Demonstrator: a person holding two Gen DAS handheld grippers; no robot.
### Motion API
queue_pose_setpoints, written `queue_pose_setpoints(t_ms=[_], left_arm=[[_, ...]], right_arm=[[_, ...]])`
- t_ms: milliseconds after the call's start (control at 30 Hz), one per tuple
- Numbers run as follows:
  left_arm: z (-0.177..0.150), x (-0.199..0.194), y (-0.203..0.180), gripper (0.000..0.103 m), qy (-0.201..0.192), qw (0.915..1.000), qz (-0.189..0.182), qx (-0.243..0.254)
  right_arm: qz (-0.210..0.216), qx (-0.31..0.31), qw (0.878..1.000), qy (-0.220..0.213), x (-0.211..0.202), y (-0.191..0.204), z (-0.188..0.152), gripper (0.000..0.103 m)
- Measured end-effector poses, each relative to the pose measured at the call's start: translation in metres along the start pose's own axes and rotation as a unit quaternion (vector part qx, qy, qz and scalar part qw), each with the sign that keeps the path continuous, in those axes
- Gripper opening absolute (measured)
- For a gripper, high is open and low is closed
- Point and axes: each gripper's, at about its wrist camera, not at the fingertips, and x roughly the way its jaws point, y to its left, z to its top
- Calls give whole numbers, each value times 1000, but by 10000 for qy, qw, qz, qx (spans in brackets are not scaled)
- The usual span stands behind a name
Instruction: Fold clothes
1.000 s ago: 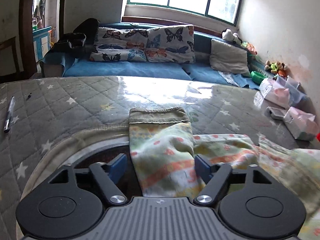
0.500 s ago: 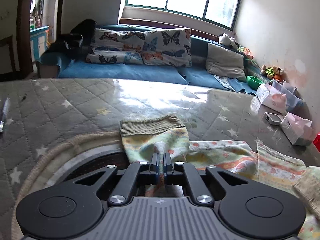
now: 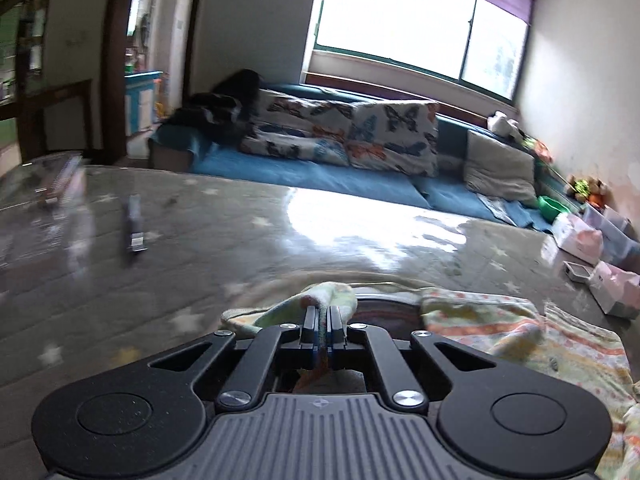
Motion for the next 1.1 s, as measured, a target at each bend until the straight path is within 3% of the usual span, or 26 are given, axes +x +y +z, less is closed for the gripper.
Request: queue_pose_setpoints(t_ms=[100,267,533,800,967,1100], left_arm=[[-10,-23,19,4,-79,9997,180,-162],[-31,-60,46,3,-92,9985,370,-394],[-71,-112,61,3,-81,9950,637,-761],[-100,-131,76,3,166,9914,964,-870],[-98,-125,72,4,220,9918,991,-773],[-100,-123,72,4,259,9912,1016,-806]], right_arm=[[-92,123,9999,36,-5,-11,-9,14],[-282,357,9988,159,-10,-34,-25,33],[-484,431,9962,588,2,-59,-47,54],[-536,-880,9930,579,8,-14,-57,71],[-838,-1917,9775,283,9,14,-62,74],[-795,-1171,9899,-53,0,-3,-45,75]])
